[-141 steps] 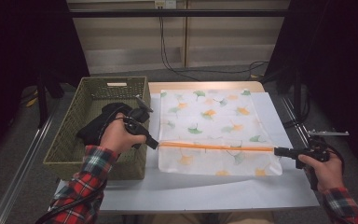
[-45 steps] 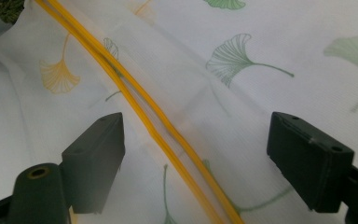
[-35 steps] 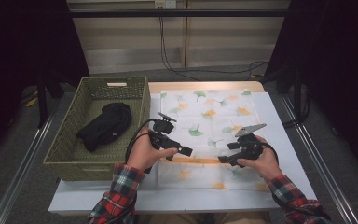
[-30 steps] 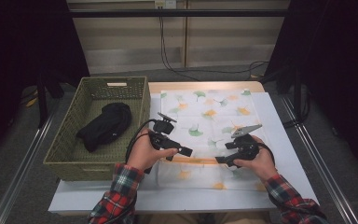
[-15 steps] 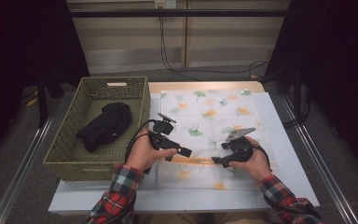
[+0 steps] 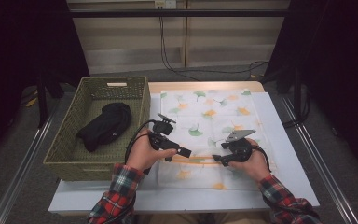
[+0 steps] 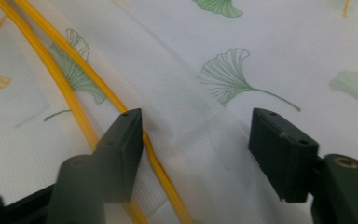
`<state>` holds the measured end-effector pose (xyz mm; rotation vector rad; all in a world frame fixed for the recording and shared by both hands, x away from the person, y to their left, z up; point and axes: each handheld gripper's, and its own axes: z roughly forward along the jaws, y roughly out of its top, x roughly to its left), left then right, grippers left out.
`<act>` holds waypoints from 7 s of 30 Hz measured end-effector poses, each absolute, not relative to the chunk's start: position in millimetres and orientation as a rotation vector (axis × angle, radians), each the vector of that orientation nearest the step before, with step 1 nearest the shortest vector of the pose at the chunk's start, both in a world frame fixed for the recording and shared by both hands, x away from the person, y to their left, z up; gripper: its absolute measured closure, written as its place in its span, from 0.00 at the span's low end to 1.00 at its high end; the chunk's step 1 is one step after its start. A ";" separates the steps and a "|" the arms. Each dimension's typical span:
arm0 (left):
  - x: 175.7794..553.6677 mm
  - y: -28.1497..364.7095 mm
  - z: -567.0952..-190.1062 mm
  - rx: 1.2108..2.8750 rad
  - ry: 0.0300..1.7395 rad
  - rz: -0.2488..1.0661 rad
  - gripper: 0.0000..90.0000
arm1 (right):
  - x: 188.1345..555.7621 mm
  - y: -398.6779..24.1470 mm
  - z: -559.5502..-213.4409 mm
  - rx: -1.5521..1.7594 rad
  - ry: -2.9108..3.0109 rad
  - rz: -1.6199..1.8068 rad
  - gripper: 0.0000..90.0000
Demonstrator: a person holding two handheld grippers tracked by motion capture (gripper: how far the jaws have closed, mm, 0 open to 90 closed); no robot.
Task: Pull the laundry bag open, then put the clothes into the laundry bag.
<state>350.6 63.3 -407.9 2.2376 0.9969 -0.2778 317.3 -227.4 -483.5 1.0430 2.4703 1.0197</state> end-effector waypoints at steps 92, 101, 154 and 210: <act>354.7 60.8 -412.4 2.244 0.972 -0.265 0.05 | 352.5 -246.6 -407.6 1.235 2.361 1.270 1.00; 352.7 59.8 -412.8 2.259 0.955 -0.254 0.05 | 356.8 -245.6 -401.6 1.237 2.345 1.304 1.00; 355.2 74.3 -385.7 2.239 0.947 -0.247 0.05 | 367.5 -246.1 -365.6 1.197 2.326 1.359 1.00; 407.7 191.5 -351.3 2.185 1.175 -0.089 0.06 | 365.9 -241.8 -375.3 1.190 2.362 1.321 1.00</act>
